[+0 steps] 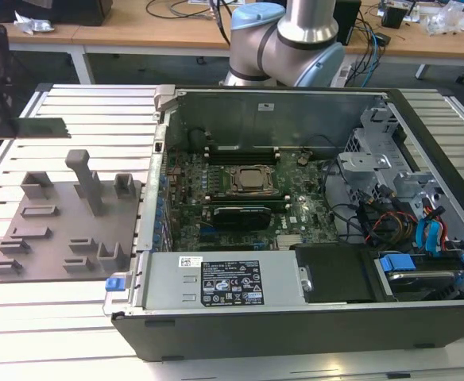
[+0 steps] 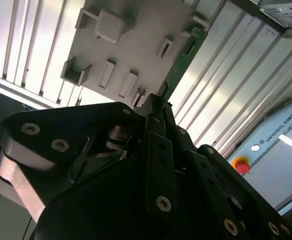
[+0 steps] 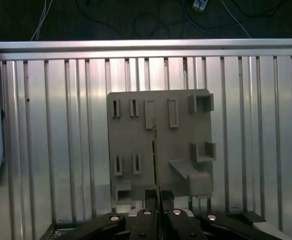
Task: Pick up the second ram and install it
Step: 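Pick up the second ram and move it above second insertion slot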
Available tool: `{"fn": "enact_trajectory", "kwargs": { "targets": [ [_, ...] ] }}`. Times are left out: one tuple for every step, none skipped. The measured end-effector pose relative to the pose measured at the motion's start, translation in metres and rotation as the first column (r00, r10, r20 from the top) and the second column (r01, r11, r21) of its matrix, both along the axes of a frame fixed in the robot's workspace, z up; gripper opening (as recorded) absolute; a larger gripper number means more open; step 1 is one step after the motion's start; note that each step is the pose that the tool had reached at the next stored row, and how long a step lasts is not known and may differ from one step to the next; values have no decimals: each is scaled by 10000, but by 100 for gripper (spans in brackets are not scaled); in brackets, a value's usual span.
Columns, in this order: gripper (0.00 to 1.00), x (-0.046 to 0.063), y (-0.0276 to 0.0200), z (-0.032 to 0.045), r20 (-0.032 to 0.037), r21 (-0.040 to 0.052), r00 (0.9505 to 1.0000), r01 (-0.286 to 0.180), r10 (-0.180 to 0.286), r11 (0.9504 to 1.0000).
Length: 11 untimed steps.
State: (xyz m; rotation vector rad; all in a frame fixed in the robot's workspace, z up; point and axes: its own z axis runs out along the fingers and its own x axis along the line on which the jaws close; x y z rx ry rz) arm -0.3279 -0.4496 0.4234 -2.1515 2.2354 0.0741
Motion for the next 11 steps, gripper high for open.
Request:
{"fn": "enact_trajectory", "kwargs": {
  "targets": [
    [14,67,0,-4,-8,2,10000,0,0,10000],
    [14,140,0,-5,-19,1,10000,2,-2,10000],
    [14,245,0,-8,-32,2,10000,0,0,10000],
    [14,340,0,-10,-43,1,10000,1,-1,10000],
    [14,443,1,-12,-53,1,10000,2,-2,10000],
    [14,494,0,-14,-56,2,10000,0,0,10000],
    [14,532,0,-14,-60,2,10000,0,0,10000],
    [14,587,0,-15,-65,1,10000,1,-1,10000],
    [14,632,1,-15,-70,1,10000,2,-2,10000],
    [14,706,0,-17,-75,1,10000,0,0,10000],
    [14,754,0,-18,-80,1,10000,0,0,10000]
  ]
}}
